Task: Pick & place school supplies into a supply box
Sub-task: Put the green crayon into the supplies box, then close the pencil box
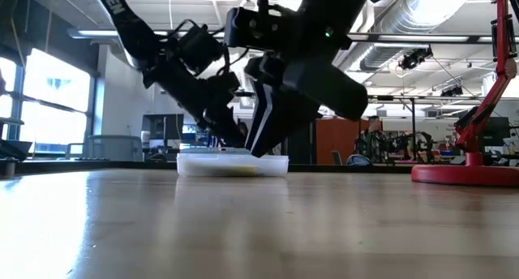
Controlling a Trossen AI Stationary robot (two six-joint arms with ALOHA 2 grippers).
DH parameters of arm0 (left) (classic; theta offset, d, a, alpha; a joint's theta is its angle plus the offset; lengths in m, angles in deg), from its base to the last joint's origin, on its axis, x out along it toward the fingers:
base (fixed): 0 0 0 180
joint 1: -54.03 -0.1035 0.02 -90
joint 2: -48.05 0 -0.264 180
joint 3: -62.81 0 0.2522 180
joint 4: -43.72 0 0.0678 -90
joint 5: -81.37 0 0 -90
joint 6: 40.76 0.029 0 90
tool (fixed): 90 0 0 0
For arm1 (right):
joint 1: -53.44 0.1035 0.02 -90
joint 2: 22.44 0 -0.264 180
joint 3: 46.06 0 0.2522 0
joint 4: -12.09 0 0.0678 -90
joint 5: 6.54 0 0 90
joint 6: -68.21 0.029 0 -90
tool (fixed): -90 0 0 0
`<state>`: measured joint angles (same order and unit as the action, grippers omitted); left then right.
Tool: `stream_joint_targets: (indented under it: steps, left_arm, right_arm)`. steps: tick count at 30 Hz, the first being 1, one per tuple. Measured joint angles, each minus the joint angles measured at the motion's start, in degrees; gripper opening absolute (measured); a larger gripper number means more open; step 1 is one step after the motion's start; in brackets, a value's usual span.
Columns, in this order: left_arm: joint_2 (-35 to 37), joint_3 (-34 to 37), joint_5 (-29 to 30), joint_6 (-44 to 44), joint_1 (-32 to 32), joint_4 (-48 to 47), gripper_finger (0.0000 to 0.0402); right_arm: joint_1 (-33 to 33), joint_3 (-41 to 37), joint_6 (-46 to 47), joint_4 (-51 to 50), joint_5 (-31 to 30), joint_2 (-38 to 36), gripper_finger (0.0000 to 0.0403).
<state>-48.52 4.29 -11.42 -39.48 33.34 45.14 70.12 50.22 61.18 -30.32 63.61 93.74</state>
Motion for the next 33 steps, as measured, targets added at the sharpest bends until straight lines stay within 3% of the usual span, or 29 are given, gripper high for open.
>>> stream_joint_targets:
  steps: [5, 12, 15, 21, 25, 29, 32, 33]
  left_arm:
    - [-2.9, -0.1, -0.8, -1.6, -1.1, -1.5, 0.0087]
    - [-3.1, -0.1, 0.7, -0.6, -1.1, -2.0, 0.0142]
    - [-1.1, -0.1, 0.7, -0.1, -1.1, -2.1, 0.0155]
    - [7.7, -0.1, 2.0, 2.3, -1.1, -4.7, 0.0158]
    - [15.0, -0.1, 12.4, 3.5, -1.1, -10.5, 0.0158]
    - [19.6, -0.1, 24.9, 3.2, -1.1, -14.8, 0.015]
    - [19.9, -0.1, 26.9, 3.1, -1.7, -17.5, 0.0116]
    - [19.7, -0.1, 26.1, 3.0, -2.4, -18.2, 0.0101]
  right_arm:
    - [0.0, 0.0, 2.3, -1.7, -10.8, 0.0, 0.0094]
    - [-0.8, 0.0, 3.8, -6.0, -17.0, 0.0, 0.0094]
    - [-1.5, 0.0, 4.2, -8.5, -20.0, -0.2, 0.0094]
    - [-5.5, -2.4, 2.9, -8.1, -20.3, -4.4, 0.0094]
    - [-9.8, -10.8, -0.8, 3.9, -17.0, -12.2, 0.0094]
    - [-15.8, -24.2, -2.2, 31.0, -4.8, -19.9, 0.0094]
    - [-20.2, -33.3, -2.2, 53.4, 7.6, -21.1, 0.0094]
    - [-21.2, -35.5, -2.2, 58.9, 8.8, -21.0, 0.0094]
